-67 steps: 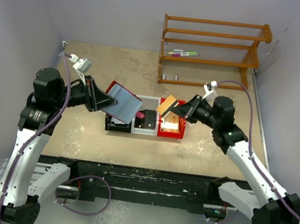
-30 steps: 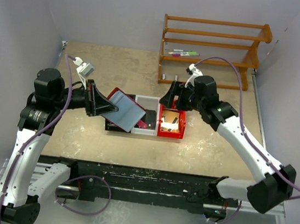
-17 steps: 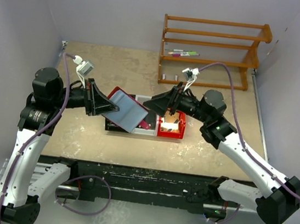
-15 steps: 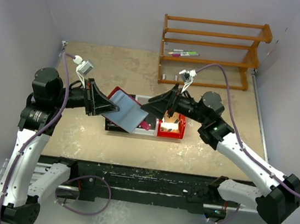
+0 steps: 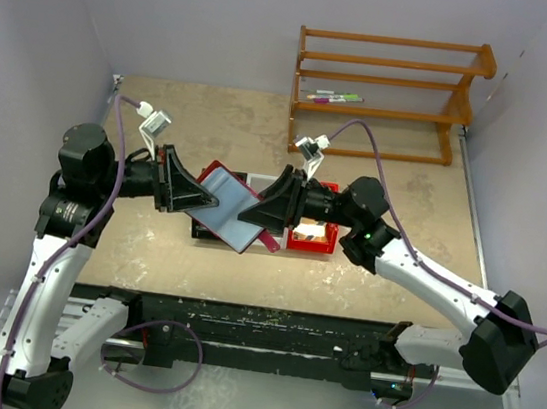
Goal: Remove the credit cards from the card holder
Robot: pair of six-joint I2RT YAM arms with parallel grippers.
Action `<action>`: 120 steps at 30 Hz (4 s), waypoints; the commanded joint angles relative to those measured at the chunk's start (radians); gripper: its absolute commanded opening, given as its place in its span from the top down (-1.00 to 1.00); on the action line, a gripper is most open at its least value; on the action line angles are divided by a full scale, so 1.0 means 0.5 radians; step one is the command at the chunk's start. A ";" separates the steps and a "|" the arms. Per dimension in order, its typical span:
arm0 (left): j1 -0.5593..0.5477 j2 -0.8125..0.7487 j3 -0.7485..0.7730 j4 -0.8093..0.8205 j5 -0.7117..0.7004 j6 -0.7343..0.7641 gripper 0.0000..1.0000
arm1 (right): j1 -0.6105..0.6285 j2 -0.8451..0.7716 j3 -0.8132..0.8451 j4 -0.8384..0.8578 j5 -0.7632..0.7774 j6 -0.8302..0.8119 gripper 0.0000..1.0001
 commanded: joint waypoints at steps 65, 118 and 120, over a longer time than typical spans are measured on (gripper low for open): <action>-0.003 -0.129 -0.236 0.651 0.170 -0.711 0.79 | 0.044 -0.221 -0.152 -0.148 0.268 -0.066 1.00; -0.005 -0.153 0.025 -0.078 -0.134 0.164 1.00 | 0.287 -0.089 0.196 -0.494 1.071 -0.238 -0.99; -0.004 -0.142 0.018 -0.043 -0.105 0.107 1.00 | 0.301 -0.057 0.187 -0.442 1.023 -0.230 -0.95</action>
